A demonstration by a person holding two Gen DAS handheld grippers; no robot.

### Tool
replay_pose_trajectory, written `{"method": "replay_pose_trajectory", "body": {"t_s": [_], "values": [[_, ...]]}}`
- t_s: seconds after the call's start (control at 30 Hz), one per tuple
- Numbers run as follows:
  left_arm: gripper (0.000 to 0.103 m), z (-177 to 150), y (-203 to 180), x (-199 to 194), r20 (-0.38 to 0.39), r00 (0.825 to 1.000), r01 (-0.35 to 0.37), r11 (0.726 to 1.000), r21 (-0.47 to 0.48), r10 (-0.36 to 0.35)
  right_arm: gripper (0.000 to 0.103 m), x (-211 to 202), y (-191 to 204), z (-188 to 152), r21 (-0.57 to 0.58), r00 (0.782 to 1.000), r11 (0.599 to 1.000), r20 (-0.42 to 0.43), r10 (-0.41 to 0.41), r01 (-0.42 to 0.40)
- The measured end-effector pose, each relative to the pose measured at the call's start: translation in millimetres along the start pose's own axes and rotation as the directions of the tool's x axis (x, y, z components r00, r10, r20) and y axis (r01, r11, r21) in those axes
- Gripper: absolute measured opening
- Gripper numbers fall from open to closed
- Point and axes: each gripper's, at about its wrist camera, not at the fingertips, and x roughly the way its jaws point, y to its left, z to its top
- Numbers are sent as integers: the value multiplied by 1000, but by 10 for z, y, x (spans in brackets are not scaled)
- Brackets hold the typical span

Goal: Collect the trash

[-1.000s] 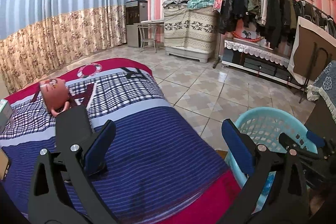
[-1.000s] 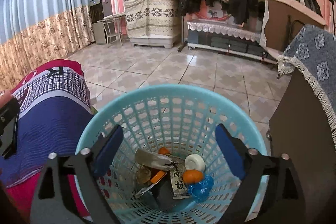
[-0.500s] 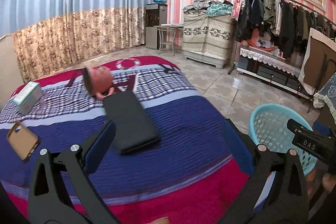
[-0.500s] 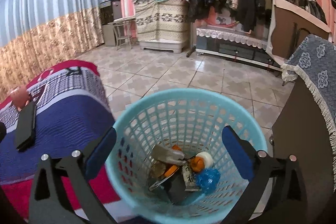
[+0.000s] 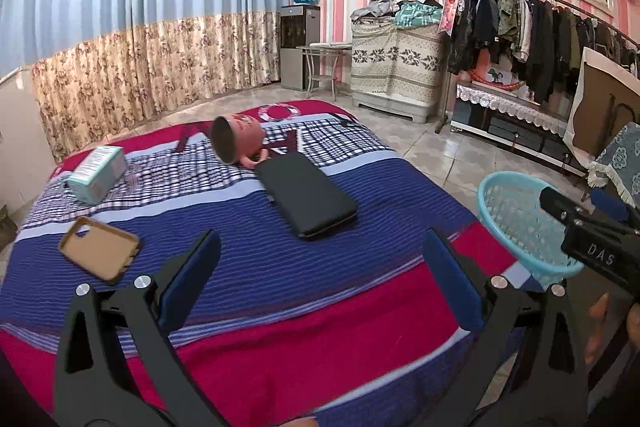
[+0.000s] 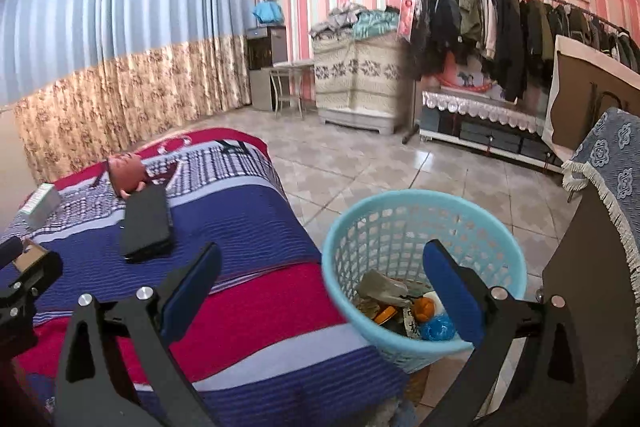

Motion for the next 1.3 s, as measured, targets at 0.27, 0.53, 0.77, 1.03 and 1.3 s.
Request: {"method": "replay_pose_trajectory", "body": {"t_s": [0.27, 0.53, 0.77, 1.03, 1.3], "values": [[97, -163, 363, -454, 37, 998, -58, 998, -18, 58, 98, -373, 37, -169, 43, 999, 998, 12, 43, -44], [97, -234, 482, -624, 56, 996, -71, 994, -77, 75, 98, -629, 196, -383, -5, 998, 998, 15, 56, -56], [97, -349, 348, -658, 56, 997, -52, 997, -48, 55, 98, -829, 258, -522, -32, 998, 998, 31, 59, -58], [98, -403, 278, -683, 75, 996, -38, 999, -18, 39, 98, -906, 323, -525, -62, 996, 996, 64, 61, -57], [98, -450, 240, -661, 71, 996, -45, 999, -9, 45, 98, -907, 266, -484, -43, 995, 997, 77, 68, -65]]}}
